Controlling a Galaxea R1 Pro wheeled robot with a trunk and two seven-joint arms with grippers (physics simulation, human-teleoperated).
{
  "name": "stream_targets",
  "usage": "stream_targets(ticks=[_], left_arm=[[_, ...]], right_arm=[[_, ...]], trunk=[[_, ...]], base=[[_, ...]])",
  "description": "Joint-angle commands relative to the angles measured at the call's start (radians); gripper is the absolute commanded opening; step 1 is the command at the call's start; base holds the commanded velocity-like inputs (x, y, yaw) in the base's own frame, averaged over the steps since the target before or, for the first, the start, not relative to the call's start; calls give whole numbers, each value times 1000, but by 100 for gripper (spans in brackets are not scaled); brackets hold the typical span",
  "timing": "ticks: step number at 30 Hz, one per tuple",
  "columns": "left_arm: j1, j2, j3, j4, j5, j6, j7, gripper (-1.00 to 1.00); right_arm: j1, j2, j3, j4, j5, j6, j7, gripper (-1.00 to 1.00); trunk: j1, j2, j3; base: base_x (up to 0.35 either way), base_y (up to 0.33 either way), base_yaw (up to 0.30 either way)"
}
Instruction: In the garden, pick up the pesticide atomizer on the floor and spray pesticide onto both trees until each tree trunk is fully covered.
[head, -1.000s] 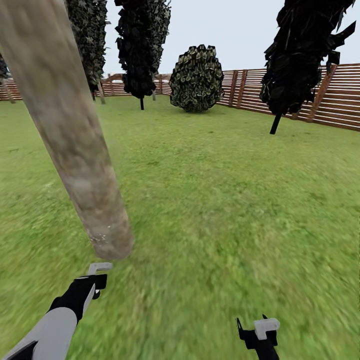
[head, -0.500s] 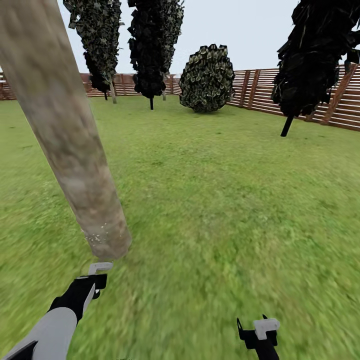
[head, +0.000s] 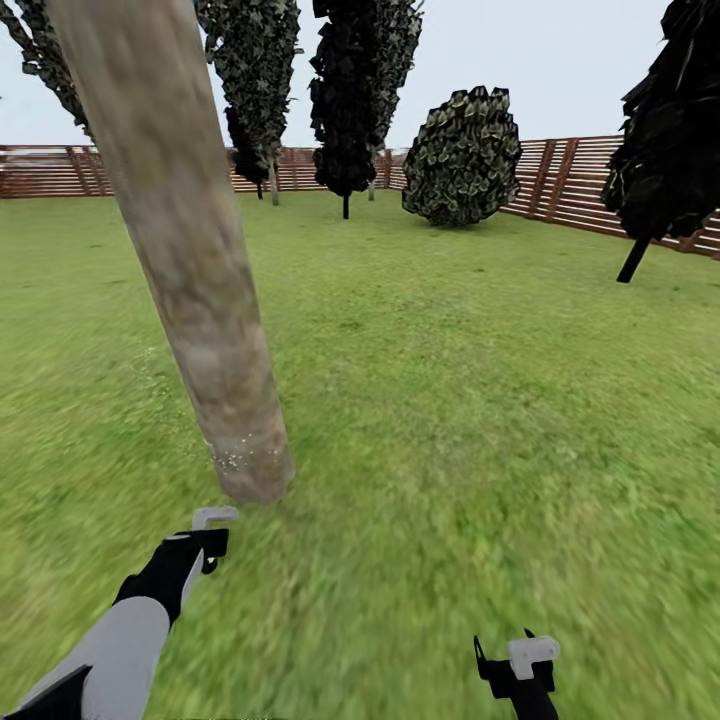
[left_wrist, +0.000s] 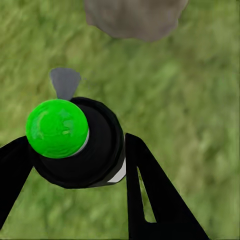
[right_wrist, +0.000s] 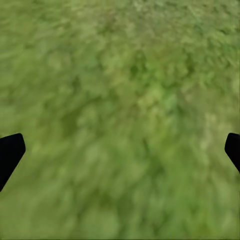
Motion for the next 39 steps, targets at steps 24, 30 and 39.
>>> stream_targets(ticks=[24,30,39], left_arm=[[-160,98,-165,-37,-1,141,-277,-100],[-164,154,-166,-37,-1,145,-337,-100],[-202,65,-169,-45,-7,166,-337,-100]], right_arm=[[0,-5,0,0,0,0,1,100],[0,-5,0,0,0,0,1,100],[0,-5,0,0,0,0,1,100]], trunk=[[0,0,0],[0,0,0],[0,0,0]], base=[[0,0,8],[0,0,0],[0,0,0]])
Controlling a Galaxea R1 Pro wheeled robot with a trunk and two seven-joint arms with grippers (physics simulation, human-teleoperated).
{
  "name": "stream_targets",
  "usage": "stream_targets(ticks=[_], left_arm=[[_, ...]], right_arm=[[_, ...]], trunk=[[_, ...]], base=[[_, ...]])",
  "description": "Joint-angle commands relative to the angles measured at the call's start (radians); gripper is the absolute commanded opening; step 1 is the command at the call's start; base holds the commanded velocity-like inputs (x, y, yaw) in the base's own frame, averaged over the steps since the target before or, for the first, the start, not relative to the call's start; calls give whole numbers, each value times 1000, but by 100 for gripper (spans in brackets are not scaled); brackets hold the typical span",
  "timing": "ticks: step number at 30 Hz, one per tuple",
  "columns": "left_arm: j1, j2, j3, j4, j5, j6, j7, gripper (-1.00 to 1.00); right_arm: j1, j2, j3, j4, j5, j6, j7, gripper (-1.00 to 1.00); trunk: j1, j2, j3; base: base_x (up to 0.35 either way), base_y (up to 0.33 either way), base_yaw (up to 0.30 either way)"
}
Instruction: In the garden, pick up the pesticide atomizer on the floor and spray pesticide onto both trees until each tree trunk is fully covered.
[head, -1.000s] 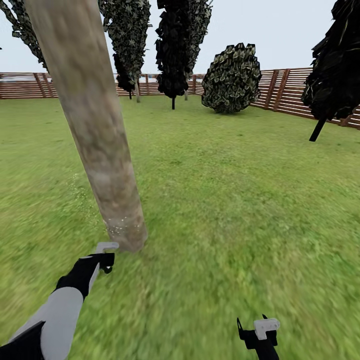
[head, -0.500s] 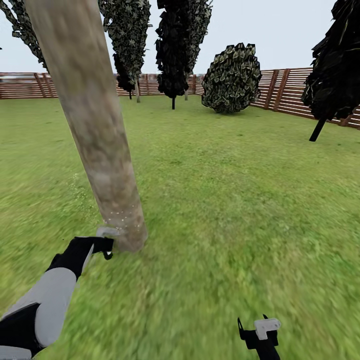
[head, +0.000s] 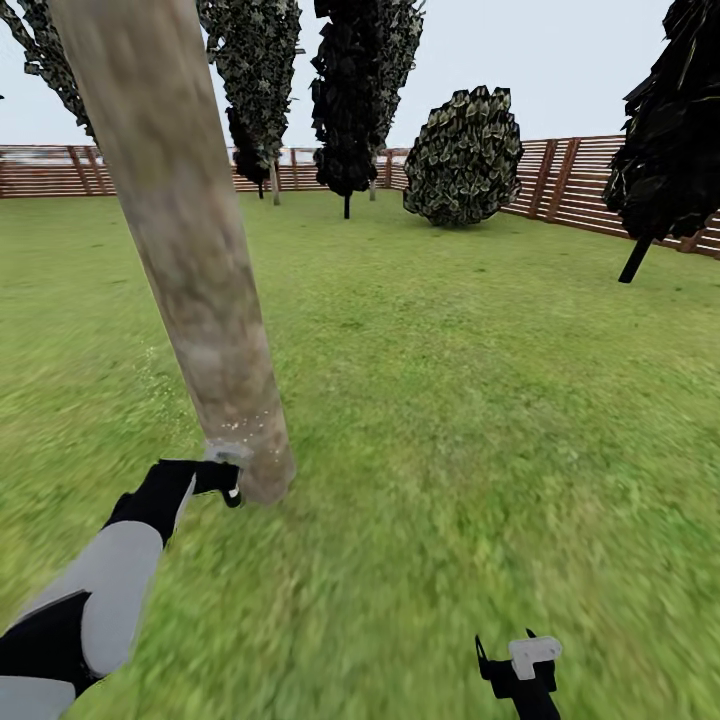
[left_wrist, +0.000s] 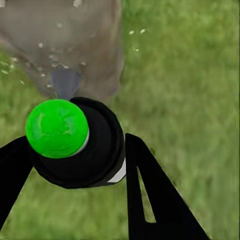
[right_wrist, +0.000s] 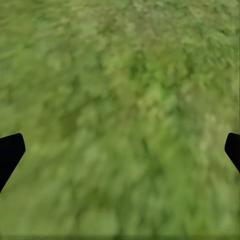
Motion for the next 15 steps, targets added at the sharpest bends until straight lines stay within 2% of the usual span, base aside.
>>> stream_targets(ticks=[1,3,5,8,9,11,12,14,15], left_arm=[[1,13,1,-23,3,2,-1,-100],[6,35,4,-69,7,4,-1,-100],[10,42,0,-98,6,8,-2,-100],[8,30,0,-105,5,39,-2,-100],[6,20,-1,-106,5,45,-2,-100],[-1,-24,-5,-108,4,53,-2,-100],[-4,-30,-8,-108,5,54,-2,-100],[-18,-29,-13,-108,6,68,-2,-100],[-28,-12,-14,-109,7,85,-3,-100]], right_arm=[[0,0,0,0,0,0,0,100],[0,0,0,1,0,0,0,100],[0,0,0,1,0,0,0,100],[0,0,0,1,0,1,0,100],[0,0,0,1,0,0,0,100],[0,0,0,1,0,0,0,100],[0,0,0,1,0,1,0,100],[0,0,0,1,0,1,0,100],[0,0,0,1,0,1,0,100]], trunk=[[0,0,0],[0,0,0],[0,0,0],[0,0,0],[0,0,0],[0,0,0],[0,0,0],[0,0,0],[0,0,0]], base=[[-35,23,0],[-185,100,0],[-202,94,0],[-56,25,0],[-15,7,0],[-6,3,0],[-3,1,0],[-1,0,0],[0,0,0]])
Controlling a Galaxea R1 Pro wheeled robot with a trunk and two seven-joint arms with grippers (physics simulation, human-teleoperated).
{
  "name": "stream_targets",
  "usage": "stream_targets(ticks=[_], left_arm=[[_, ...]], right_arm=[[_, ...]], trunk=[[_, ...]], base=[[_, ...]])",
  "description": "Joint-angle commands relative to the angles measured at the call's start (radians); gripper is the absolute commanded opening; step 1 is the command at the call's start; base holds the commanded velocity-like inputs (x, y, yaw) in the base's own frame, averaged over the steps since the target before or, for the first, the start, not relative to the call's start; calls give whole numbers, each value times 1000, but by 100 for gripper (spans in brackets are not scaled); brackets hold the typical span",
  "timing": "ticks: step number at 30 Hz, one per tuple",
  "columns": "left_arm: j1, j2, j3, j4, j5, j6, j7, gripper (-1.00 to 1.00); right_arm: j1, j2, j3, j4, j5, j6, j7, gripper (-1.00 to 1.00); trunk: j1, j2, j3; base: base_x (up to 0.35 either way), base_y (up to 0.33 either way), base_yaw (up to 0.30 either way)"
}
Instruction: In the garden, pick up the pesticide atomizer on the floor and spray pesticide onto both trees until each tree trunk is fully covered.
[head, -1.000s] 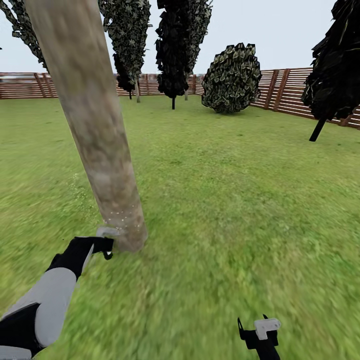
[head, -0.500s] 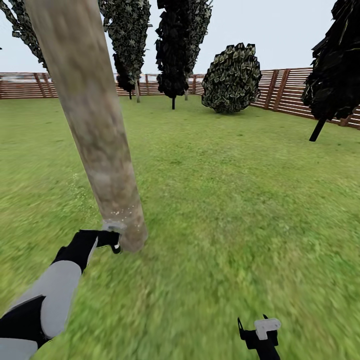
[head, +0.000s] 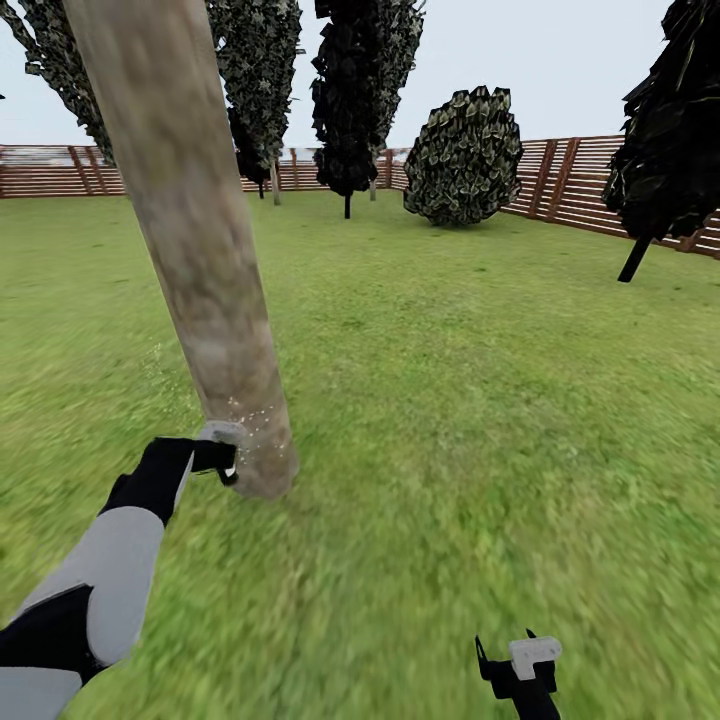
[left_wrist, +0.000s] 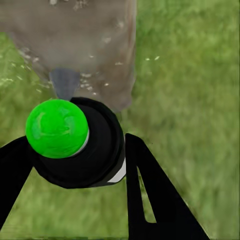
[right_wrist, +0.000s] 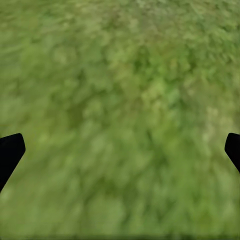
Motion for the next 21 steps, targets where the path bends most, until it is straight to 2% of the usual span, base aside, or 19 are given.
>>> stream_targets(ticks=[1,3,5,6,8,9,10,11,14,15,18,19,20,21], left_arm=[[-3,26,1,-2,7,8,-1,-100],[-5,81,5,-4,10,12,-12,-100],[-4,102,2,-5,9,14,-50,-100],[-4,99,0,-5,8,14,-60,-100],[-4,87,-1,-5,7,14,-68,-100],[-5,59,-3,-5,6,15,-70,-100],[-7,19,-9,-6,4,16,-71,-100],[-10,0,-14,-8,3,16,-71,-100],[-25,-5,-16,-46,7,55,-73,-100],[-28,10,-14,-70,8,82,-74,-100],[-31,68,-10,-95,10,100,-93,-100],[-31,84,-10,-97,10,102,-108,-100],[-32,116,-10,-101,9,103,-141,-100],[-32,134,-10,-103,9,104,-158,-100]], right_arm=[[0,0,0,0,0,0,0,100],[0,0,0,0,0,0,0,100],[0,0,0,0,0,0,0,100],[0,0,0,0,0,0,0,100],[0,0,0,0,0,0,0,100],[0,0,0,0,0,0,0,100],[0,0,0,0,0,0,0,100],[0,0,0,0,0,0,0,100],[0,0,0,0,0,0,0,100],[0,0,0,0,0,0,-1,100],[0,0,0,0,0,0,0,100],[0,0,0,0,0,0,0,100],[0,-1,0,0,0,0,0,100],[0,-1,0,0,0,0,-1,100]], trunk=[[0,0,0],[0,0,0],[0,0,0],[0,0,0],[0,0,0],[0,0,0],[0,0,0],[0,0,0],[0,0,0],[0,0,0],[0,0,0],[0,0,0],[0,0,0],[0,0,0]], base=[[0,0,0],[0,0,0],[0,0,0],[0,0,0],[0,0,0],[0,0,0],[0,0,0],[0,0,0],[0,0,0],[0,0,0],[0,0,0],[0,0,0],[0,0,0],[0,0,0]])
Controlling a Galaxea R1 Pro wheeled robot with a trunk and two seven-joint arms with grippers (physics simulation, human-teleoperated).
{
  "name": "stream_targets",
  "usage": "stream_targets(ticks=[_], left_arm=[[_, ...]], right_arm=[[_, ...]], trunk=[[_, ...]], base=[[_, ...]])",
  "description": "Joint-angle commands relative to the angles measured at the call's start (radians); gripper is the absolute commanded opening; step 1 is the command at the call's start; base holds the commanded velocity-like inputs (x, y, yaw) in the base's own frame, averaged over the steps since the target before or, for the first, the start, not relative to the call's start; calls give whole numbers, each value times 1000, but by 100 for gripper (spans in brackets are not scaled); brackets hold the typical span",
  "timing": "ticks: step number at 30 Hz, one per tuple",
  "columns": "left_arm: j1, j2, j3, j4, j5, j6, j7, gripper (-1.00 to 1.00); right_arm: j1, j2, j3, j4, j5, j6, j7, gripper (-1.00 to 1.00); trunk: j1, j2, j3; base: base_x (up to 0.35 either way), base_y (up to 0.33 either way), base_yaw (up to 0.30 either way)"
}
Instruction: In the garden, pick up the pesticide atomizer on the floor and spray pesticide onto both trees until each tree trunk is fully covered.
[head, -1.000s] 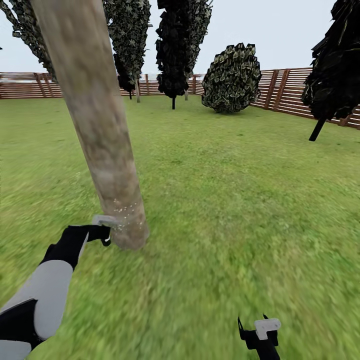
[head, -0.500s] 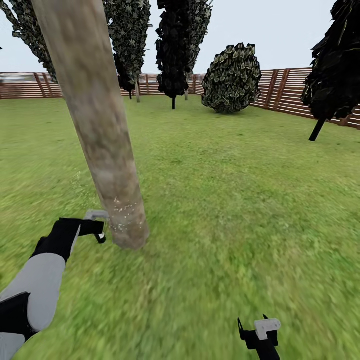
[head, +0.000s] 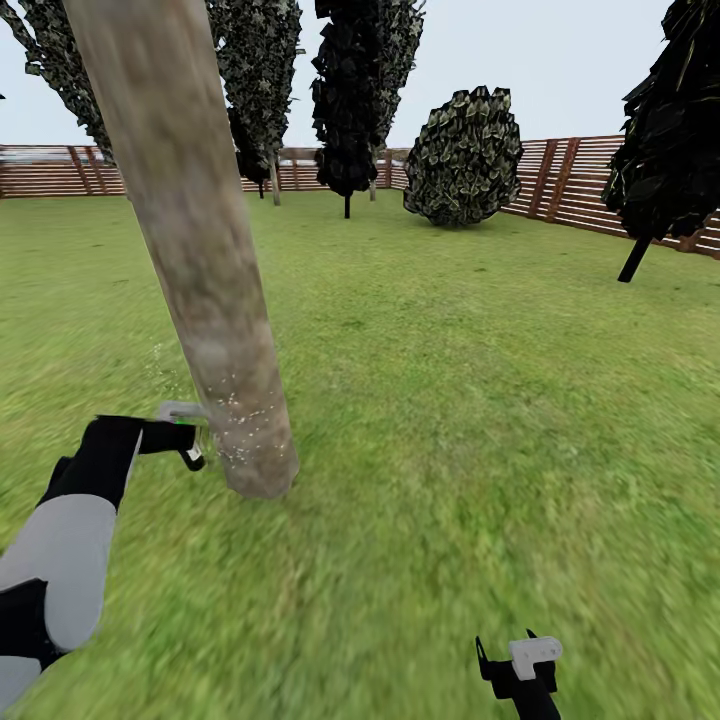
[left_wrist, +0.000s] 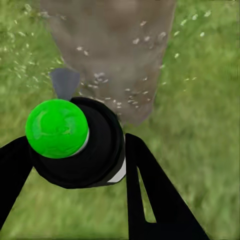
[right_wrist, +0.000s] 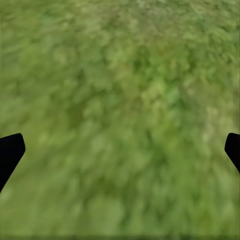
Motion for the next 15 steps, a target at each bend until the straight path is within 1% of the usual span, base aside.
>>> stream_targets(ticks=[1,2,3,4,6,8,9,11,12,14,15], left_arm=[[0,8,0,-1,6,2,-7,-100],[1,14,-2,-2,6,3,-13,-100],[1,13,-4,-3,6,3,-16,-100],[1,3,-7,-4,6,3,-19,-100],[-7,-34,-10,-4,4,8,-20,-100],[-28,-70,-11,-4,1,28,-19,-100],[-75,-82,-11,-4,1,61,-20,-100],[-81,-66,-8,-2,-1,64,-22,-100],[-81,-54,-6,-2,0,64,-22,-100],[-78,-4,-6,-2,4,64,-24,-100],[-76,5,-8,-3,4,64,-24,-100]], right_arm=[[0,0,0,0,0,0,0,100],[0,0,0,0,0,0,0,100],[0,0,0,0,0,0,0,100],[0,0,0,0,0,0,1,100],[0,0,0,0,0,0,0,100],[0,0,0,0,0,0,0,100],[0,0,0,0,0,0,0,100],[0,0,0,0,0,0,0,100],[0,0,0,0,0,0,0,100],[0,0,0,0,0,0,0,100],[0,0,0,0,0,0,1,100]], trunk=[[0,0,0],[0,0,0],[0,0,0],[0,0,0],[0,0,0],[0,0,0],[0,0,0],[0,0,0],[0,0,0],[0,0,0],[0,0,0]], base=[[0,0,0],[0,0,0],[0,0,0],[0,0,0],[0,0,0],[0,0,0],[0,0,0],[0,0,0],[0,0,0],[0,0,0],[0,0,0]])
